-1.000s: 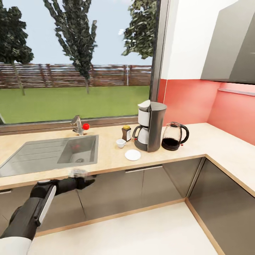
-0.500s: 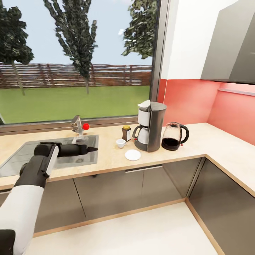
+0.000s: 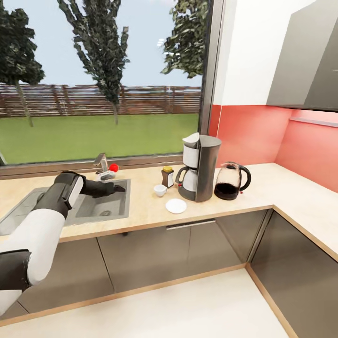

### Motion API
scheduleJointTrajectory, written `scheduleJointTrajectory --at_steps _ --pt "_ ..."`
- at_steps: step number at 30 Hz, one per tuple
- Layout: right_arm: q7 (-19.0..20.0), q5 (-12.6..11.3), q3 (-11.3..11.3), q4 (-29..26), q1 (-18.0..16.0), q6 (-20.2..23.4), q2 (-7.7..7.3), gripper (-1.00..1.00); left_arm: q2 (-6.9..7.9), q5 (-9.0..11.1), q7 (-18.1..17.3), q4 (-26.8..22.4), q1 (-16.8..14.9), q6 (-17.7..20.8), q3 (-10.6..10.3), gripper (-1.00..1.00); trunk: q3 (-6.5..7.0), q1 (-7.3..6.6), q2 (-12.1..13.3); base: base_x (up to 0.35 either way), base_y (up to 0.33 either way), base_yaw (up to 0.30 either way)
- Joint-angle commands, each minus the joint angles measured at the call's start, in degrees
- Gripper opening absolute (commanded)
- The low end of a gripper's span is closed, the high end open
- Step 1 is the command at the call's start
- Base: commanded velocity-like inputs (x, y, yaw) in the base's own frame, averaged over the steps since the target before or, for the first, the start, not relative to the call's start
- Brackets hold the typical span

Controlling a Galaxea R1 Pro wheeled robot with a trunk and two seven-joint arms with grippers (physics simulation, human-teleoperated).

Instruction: Set up a coffee station on the kitchen countertop: keep the coffee maker on the countertop, move the bottle of coffee from the kitchen shelf to the counter next to the coffee maker, place a paper coffee filter on top of the coffee maker, put the saucer next to the coffee maker with the coffee cup on the saucer, and place the electric kettle next to the coffee maker.

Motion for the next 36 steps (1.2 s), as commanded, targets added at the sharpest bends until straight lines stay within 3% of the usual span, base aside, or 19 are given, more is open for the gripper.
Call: scheduleJointTrajectory --at_steps 1,23,36 --pt "-0.22 -0.17 0.41 -0.11 -0.03 0.38 0.01 1.0 -0.04 0.14 -0.07 -0.02 -0.04 0.36 0.15 1.0 -0.13 0.06 -0.12 0.231 0.0 0.0" --pt "-0.16 -0.17 0.41 -0.11 0.28 0.29 -0.01 1.0 -0.02 0.13 -0.13 0.77 0.59 -0.1 0.16 1.0 -0.13 0.06 -0.12 0.327 -0.003 -0.004" --pt "-0.16 -0.17 0.48 -0.11 0.35 0.35 -0.01 1.0 -0.01 0.05 -0.14 0.86 0.67 -0.2 0.26 1.0 -0.13 0.06 -0.12 0.285 -0.146 -0.126"
